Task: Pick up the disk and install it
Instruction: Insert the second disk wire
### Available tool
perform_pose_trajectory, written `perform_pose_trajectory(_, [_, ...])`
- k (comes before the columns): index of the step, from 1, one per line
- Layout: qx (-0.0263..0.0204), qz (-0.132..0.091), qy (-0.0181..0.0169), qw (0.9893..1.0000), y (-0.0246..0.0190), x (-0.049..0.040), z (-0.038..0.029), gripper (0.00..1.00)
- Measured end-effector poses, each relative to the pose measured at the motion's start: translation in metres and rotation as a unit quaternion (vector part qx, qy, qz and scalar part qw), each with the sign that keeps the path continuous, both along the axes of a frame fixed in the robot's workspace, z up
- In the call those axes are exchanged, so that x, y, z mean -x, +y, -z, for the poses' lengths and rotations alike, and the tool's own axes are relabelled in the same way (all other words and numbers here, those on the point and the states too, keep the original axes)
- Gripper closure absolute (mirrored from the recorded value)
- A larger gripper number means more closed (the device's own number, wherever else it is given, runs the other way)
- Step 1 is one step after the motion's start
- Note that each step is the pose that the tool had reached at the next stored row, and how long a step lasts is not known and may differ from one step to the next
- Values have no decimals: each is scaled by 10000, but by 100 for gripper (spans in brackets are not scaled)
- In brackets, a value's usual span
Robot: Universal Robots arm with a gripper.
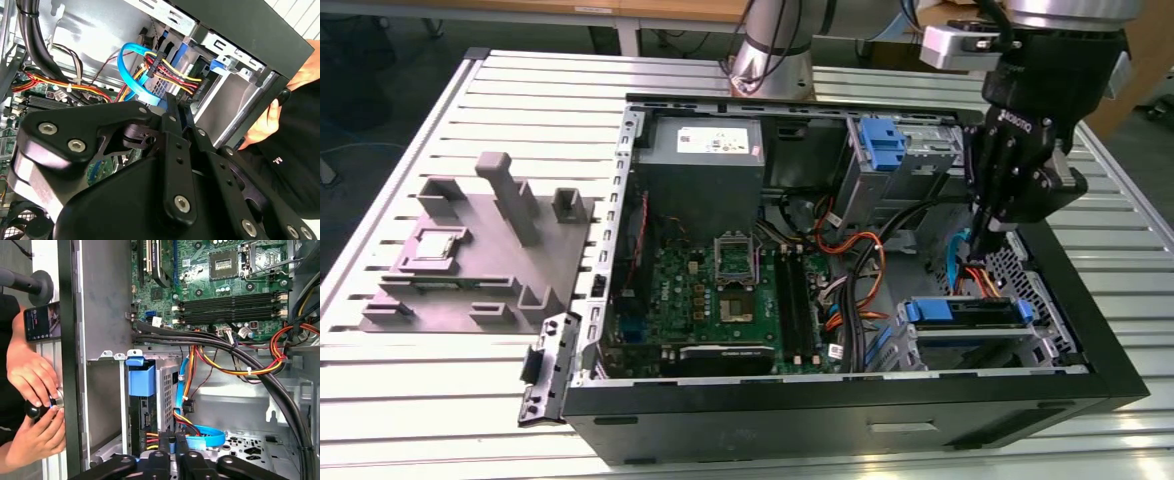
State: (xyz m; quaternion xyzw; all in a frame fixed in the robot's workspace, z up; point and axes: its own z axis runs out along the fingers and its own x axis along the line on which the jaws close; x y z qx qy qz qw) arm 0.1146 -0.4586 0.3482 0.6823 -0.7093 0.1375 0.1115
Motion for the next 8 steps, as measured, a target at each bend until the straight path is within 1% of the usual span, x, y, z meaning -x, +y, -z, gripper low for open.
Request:
perform_pose_trajectory(5, [-2, 0, 0, 10000, -9, 0, 5, 84])
perform_pose_trajectory(8, [-6, -6, -1, 10000, -43, 2, 6, 84])
